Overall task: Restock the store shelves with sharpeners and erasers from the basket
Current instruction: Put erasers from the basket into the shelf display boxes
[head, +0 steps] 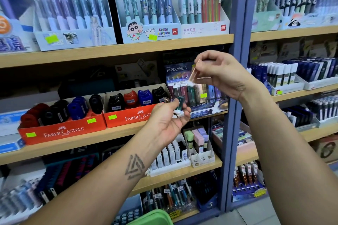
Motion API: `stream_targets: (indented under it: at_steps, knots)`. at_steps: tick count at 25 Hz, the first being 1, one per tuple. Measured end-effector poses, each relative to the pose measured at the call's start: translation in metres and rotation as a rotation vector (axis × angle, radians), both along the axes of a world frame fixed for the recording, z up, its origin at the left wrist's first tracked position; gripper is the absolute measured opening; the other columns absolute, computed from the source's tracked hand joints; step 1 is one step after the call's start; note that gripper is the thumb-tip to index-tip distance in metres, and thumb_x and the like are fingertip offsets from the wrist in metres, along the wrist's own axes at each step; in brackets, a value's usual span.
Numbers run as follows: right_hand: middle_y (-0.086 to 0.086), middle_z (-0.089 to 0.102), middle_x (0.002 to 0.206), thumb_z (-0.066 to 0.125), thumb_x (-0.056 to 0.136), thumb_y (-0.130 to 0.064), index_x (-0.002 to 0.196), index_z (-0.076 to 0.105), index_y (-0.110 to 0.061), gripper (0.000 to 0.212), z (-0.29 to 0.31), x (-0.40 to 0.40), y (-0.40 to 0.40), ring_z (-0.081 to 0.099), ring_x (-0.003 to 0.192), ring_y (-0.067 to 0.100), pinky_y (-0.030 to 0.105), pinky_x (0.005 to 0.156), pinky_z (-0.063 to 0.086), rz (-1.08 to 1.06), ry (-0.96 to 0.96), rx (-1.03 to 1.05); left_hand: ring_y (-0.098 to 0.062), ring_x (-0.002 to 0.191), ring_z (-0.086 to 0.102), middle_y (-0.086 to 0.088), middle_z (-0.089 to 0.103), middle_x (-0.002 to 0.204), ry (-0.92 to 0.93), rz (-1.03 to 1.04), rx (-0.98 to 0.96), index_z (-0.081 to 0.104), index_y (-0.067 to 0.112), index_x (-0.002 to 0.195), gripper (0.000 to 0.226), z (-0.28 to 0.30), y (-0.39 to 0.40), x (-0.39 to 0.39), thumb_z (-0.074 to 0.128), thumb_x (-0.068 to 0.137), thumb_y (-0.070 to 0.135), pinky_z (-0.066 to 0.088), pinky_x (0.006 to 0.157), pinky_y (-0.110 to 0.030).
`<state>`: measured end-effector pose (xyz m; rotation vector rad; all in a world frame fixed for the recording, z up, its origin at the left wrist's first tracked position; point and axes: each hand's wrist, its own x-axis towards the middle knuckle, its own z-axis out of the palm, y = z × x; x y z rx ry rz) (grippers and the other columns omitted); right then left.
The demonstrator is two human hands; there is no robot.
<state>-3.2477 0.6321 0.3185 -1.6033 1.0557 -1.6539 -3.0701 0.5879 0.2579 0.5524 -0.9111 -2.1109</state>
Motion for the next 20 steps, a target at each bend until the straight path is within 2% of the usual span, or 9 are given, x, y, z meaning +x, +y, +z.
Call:
stream_targets:
  at_steps: [2,4,5,7,9,11,14,17,20]
  knots:
    - [0.008,0.061,0.083,0.065,0.096,-0.012,0.12,0.068,-0.012,0.024,-0.006,-0.011,-0.005,0.067,0.075,0.023,0.043,0.074,0.061,-0.167,-0.018,-0.032,-0.018,0.058,0.057,-0.016,0.054,0.08,-0.026,-0.012,-0.017,0.047,-0.004,0.12,0.019,-0.002,0.002,0.001,0.044,0.104,0.006,0.048,0.043,-0.02]
    - [0.003,0.063,0.076,0.071,0.092,-0.016,0.128,0.064,-0.018,0.036,-0.013,-0.02,-0.01,0.066,0.066,0.02,0.033,0.057,0.057,-0.407,0.203,-0.004,-0.017,0.055,0.056,-0.015,0.054,0.08,-0.052,-0.018,-0.043,0.046,-0.002,0.12,0.017,-0.003,0.005,0.0,0.044,0.104,0.006,0.046,0.042,-0.018]
    - [0.002,0.067,0.075,0.077,0.087,-0.019,0.121,0.066,-0.018,0.036,-0.015,-0.024,-0.012,0.065,0.063,0.019,0.03,0.054,0.053,-0.539,0.34,0.018,-0.016,0.053,0.055,-0.015,0.054,0.079,-0.059,-0.016,-0.051,0.045,-0.001,0.119,0.016,-0.003,0.005,-0.001,0.045,0.104,0.006,0.045,0.041,-0.018]
    - [0.001,0.07,0.079,0.082,0.082,-0.024,0.099,0.071,-0.018,0.02,-0.016,-0.029,-0.013,0.065,0.069,0.016,0.028,0.062,0.051,-0.736,0.533,0.058,-0.016,0.052,0.055,-0.015,0.054,0.079,-0.066,-0.015,-0.059,0.044,0.002,0.116,0.013,-0.003,0.006,-0.002,0.045,0.104,0.006,0.043,0.04,-0.017]
    - [0.002,0.07,0.087,0.072,0.091,-0.019,0.097,0.074,-0.019,0.006,-0.016,-0.031,-0.014,0.066,0.082,0.019,0.032,0.072,0.053,-0.735,0.621,0.111,-0.016,0.052,0.054,-0.014,0.054,0.079,-0.075,-0.014,-0.061,0.046,0.002,0.11,0.008,-0.003,0.006,-0.002,0.046,0.104,0.007,0.042,0.04,-0.016]
    - [0.001,0.068,0.095,0.06,0.098,-0.01,0.109,0.068,-0.019,0.017,-0.016,-0.028,-0.016,0.064,0.089,0.023,0.034,0.075,0.05,-0.68,0.739,0.145,-0.016,0.053,0.055,-0.014,0.055,0.079,-0.085,-0.022,-0.072,0.047,0.001,0.106,0.007,-0.004,0.006,-0.002,0.046,0.104,0.007,0.042,0.041,-0.016]
    - [0.003,0.066,0.099,0.063,0.095,-0.006,0.104,0.056,-0.022,0.02,-0.014,-0.026,-0.016,0.061,0.087,0.025,0.032,0.066,0.045,-0.683,0.83,0.152,-0.018,0.058,0.059,-0.017,0.058,0.084,-0.095,-0.021,-0.093,0.048,-0.004,0.117,0.018,-0.006,0.008,-0.001,0.05,0.102,0.006,0.048,0.044,-0.019]
    - [0.006,0.066,0.101,0.069,0.092,-0.009,0.098,0.066,-0.02,0.014,-0.004,-0.024,-0.017,0.061,0.094,0.025,0.031,0.075,0.047,-0.705,0.944,0.166,-0.021,0.063,0.065,-0.021,0.062,0.089,-0.082,-0.012,-0.102,0.042,-0.006,0.132,0.035,-0.007,0.01,0.001,0.053,0.1,0.002,0.055,0.052,-0.023]
    - [0.0,0.063,0.103,0.065,0.093,-0.003,0.127,0.064,-0.016,0.036,-0.005,-0.016,-0.021,0.059,0.094,0.018,0.027,0.08,0.043,-0.695,0.975,0.097,-0.025,0.07,0.067,-0.025,0.063,0.091,-0.059,-0.013,-0.111,0.04,-0.008,0.135,0.041,-0.009,0.012,0.001,0.054,0.097,-0.003,0.058,0.058,-0.026]
